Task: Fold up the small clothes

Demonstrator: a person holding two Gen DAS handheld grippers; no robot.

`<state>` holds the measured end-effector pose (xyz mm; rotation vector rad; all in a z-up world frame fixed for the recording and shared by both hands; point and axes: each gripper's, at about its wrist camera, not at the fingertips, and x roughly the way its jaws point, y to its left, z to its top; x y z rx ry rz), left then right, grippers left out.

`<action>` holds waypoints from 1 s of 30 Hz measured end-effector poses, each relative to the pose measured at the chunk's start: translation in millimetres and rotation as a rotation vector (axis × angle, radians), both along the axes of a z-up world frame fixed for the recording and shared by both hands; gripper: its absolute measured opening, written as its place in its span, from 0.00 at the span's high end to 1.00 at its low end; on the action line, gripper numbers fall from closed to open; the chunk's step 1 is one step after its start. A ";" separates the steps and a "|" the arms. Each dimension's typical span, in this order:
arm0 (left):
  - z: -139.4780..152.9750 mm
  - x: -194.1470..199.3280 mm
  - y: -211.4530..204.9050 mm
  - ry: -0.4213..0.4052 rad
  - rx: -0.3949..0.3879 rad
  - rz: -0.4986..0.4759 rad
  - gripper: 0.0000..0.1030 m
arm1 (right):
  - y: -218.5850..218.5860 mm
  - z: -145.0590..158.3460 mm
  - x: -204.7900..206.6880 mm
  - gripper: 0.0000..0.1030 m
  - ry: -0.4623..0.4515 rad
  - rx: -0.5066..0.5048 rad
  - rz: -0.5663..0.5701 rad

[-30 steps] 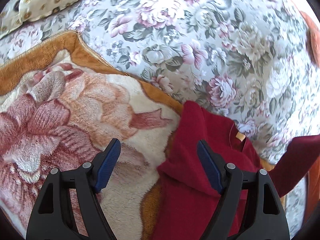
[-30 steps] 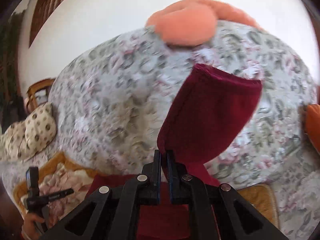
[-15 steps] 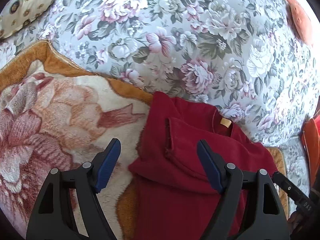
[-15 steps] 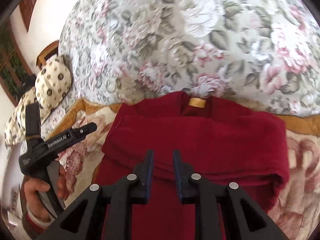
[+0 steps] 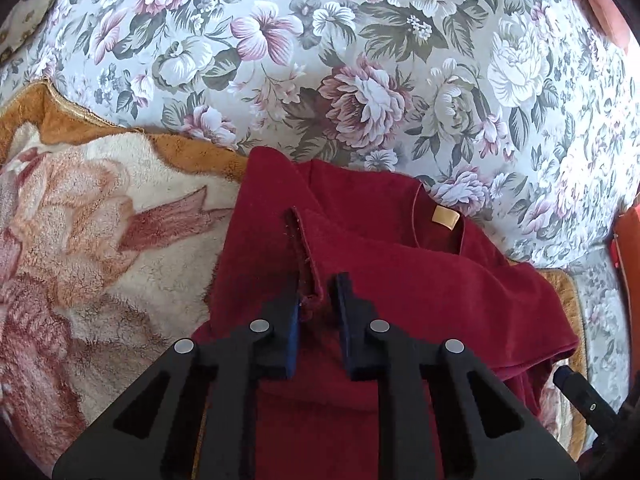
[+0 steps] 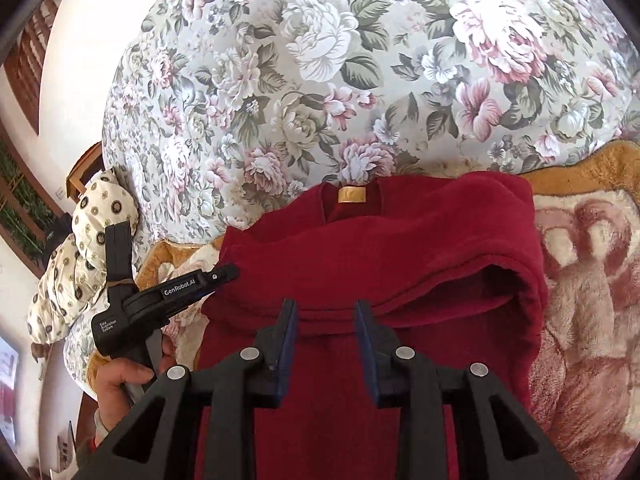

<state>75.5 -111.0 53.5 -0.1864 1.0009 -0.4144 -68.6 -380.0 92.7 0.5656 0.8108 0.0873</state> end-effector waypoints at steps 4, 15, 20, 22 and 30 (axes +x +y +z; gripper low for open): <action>16.6 -1.6 12.8 -0.031 -0.046 0.006 0.90 | -4.6 2.7 -3.0 0.73 -0.009 0.016 -0.011; 9.0 9.3 45.0 -0.002 0.005 0.122 0.93 | -31.1 27.3 -12.7 0.73 -0.042 -0.113 -0.147; 1.4 5.4 36.8 -0.009 0.094 0.128 0.93 | -35.8 16.5 3.5 0.73 0.056 -0.271 -0.150; -0.2 3.9 32.2 -0.022 0.129 0.119 0.93 | -29.8 -6.5 18.5 0.73 0.161 -0.329 -0.095; -7.4 2.4 38.4 0.023 0.123 0.122 0.87 | -29.4 -20.1 4.3 0.73 0.257 -0.435 -0.067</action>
